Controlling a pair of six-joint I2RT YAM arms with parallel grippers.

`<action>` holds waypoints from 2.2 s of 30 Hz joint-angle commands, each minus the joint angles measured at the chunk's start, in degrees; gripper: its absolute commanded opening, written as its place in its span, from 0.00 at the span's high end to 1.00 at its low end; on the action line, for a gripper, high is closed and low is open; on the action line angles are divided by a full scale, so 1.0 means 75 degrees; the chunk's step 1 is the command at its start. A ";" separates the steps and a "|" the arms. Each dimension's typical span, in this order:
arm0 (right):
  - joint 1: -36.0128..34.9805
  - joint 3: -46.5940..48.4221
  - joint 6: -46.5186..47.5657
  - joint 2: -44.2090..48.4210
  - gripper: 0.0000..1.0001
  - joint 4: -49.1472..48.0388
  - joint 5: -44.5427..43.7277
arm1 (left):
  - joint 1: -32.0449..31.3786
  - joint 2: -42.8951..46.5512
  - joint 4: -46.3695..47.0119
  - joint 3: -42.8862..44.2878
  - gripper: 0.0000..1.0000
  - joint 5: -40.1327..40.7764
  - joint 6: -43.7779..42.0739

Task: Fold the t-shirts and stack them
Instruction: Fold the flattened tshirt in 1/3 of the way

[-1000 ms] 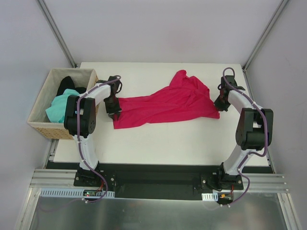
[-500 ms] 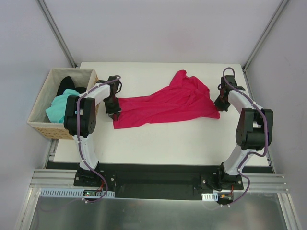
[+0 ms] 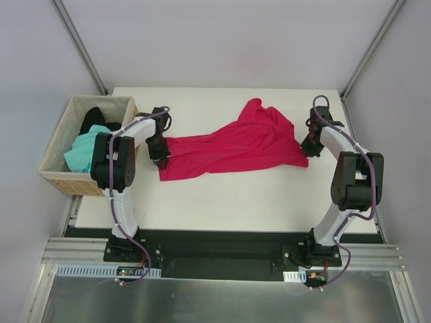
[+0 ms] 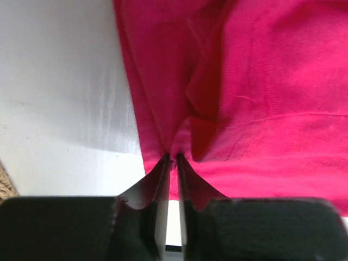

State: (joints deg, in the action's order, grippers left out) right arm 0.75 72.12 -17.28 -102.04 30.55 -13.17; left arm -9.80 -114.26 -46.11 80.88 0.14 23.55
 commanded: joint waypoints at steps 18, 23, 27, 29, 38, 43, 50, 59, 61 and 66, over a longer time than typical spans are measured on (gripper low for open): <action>0.0052 0.0334 -0.0052 0.0059 0.99 0.0170 -0.0201 | 0.0088 0.0667 -0.0016 0.0220 1.00 -0.0042 0.0036; 0.0040 0.0287 -0.0005 0.0023 0.98 0.0146 -0.0213 | 0.0264 0.1007 -0.0110 0.0138 1.00 0.0168 0.0001; 0.0040 0.0170 0.0065 0.0047 0.99 0.0146 -0.0248 | 0.0404 0.1183 -0.0169 0.0021 1.00 0.0262 -0.0023; 0.0040 0.0100 0.0089 0.0058 0.99 0.0146 -0.0260 | 0.0440 0.1207 -0.0204 -0.0038 1.00 0.0262 -0.0035; 0.0040 0.0064 0.0171 0.0023 0.99 0.0181 -0.0307 | 0.0440 0.1149 -0.0263 -0.0155 1.00 0.0169 -0.0034; 0.0040 0.0088 0.0218 -0.0094 0.99 0.0228 -0.0307 | 0.0440 0.1160 -0.0286 -0.0226 1.00 0.0180 -0.0035; 0.0040 0.0310 0.0288 -0.0410 0.83 0.0369 -0.0236 | 0.0440 0.1184 -0.0333 -0.0354 1.00 0.0204 -0.0023; 0.0040 0.1304 0.0545 -0.1007 0.80 0.0579 -0.0014 | 0.0440 0.1312 -0.0380 -0.0413 1.00 0.0239 0.0012; 0.0040 0.1493 0.0593 -0.1148 0.79 0.0708 0.0079 | 0.0440 0.1359 -0.0380 -0.0448 1.00 0.0239 0.0047; 0.0040 0.2009 0.0709 -0.1360 0.73 0.0826 0.0150 | 0.0440 0.1488 -0.0391 -0.0530 1.00 0.0297 0.0048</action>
State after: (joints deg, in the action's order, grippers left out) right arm 0.75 83.57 -13.61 -111.92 34.20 -12.60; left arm -7.03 -107.00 -46.92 77.84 0.54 23.44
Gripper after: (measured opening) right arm 0.230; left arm 0.007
